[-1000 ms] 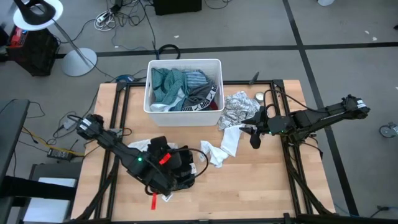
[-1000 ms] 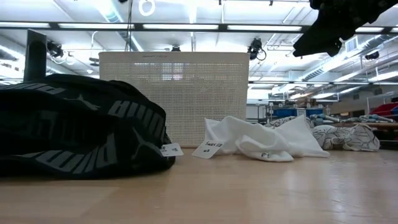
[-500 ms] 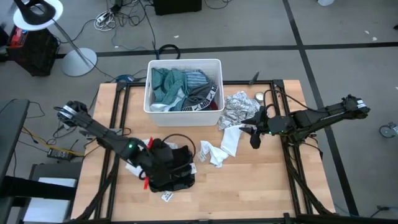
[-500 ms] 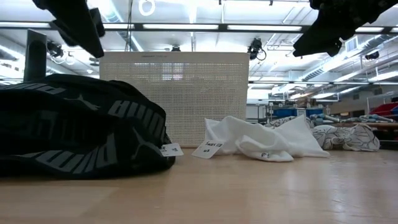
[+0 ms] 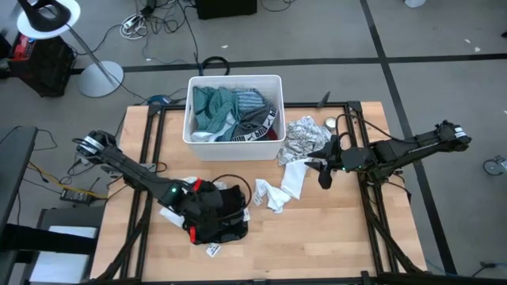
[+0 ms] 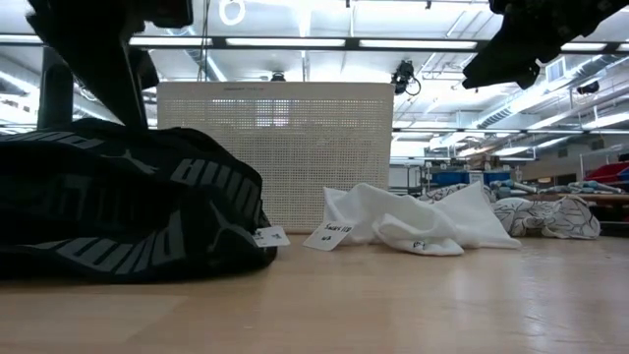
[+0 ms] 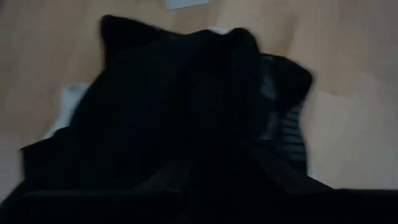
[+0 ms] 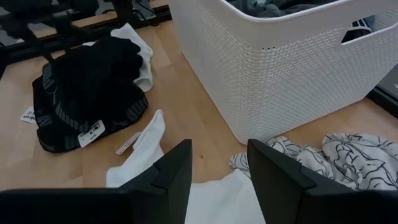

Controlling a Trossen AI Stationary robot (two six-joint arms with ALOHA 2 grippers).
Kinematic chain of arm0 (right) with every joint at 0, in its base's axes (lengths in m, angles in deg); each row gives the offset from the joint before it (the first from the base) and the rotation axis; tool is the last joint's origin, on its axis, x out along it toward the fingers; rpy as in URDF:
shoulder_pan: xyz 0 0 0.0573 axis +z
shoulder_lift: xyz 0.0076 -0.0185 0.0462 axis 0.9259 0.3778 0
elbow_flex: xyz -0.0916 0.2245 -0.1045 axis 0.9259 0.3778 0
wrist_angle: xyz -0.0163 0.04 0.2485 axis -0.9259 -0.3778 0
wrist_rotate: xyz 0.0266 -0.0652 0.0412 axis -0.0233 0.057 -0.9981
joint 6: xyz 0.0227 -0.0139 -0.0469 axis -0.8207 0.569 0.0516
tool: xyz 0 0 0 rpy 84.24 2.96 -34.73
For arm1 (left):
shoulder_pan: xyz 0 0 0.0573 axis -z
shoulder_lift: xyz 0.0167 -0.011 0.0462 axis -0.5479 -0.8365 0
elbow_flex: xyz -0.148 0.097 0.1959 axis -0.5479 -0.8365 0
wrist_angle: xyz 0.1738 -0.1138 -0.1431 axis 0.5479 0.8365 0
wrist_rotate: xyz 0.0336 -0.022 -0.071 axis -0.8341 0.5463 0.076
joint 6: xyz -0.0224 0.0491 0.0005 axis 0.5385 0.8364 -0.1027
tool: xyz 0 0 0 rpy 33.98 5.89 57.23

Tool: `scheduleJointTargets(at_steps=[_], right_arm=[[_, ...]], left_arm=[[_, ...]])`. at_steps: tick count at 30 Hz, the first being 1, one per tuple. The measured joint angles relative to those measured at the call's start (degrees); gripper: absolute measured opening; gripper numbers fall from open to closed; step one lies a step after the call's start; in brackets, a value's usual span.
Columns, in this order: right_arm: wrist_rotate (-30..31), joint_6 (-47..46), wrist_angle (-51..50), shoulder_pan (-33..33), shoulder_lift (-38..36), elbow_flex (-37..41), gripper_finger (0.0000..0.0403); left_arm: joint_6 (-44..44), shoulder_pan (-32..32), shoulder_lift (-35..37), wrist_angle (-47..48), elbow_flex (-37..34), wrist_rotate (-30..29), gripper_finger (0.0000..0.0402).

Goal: Sort clothes
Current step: Put the black boxer into the white laundry bin

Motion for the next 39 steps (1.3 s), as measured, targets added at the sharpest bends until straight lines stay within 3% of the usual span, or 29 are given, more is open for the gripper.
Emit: scheduleJointTargets(at_steps=[6, 13, 20, 31, 39], right_arm=[[0.0, 0.0, 0.1, 0.0, 0.0, 0.0, 0.0155], [0.0, 0.0, 0.1, 0.0, 0.0, 0.0, 0.0155], [0.0, 0.0, 0.2, 0.0, 0.0, 0.0, 0.0155], [0.0, 0.0, 0.2, 0.0, 0.0, 0.0, 0.0155], [0.0, 0.0, 0.2, 0.0, 0.0, 0.0, 0.0155]], left_arm=[[-3.3, -0.1, -0.8, 4.8, 0.0, -3.6, 0.0100], [-3.9, -0.2, -0.8, 4.7, 0.0, -3.8, 0.0009], [-3.1, -0.4, -0.8, 5.1, 1.4, -4.5, 0.0002], [2.4, -0.4, -0.7, 15.5, 13.8, -11.2, 0.0001], [4.0, -0.4, -0.7, 30.5, 27.5, -21.4, 0.0000]])
